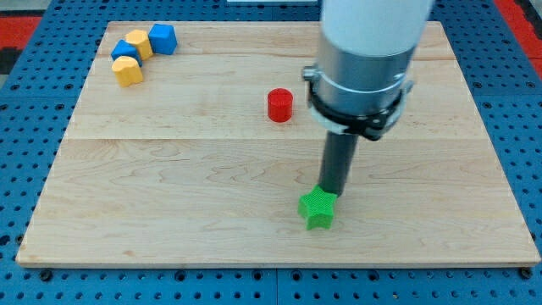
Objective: Move the green star to the bottom center of the board
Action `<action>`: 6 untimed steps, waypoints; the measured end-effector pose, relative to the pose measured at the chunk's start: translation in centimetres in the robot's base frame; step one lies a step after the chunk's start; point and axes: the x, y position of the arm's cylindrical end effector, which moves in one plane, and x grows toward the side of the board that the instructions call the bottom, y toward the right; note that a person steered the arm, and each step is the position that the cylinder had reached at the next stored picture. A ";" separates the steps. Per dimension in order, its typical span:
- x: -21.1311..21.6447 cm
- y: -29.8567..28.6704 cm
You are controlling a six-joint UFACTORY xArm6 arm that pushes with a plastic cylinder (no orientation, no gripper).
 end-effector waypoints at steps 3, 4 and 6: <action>1.6 -2.1; 1.5 -1.9; -4.7 9.6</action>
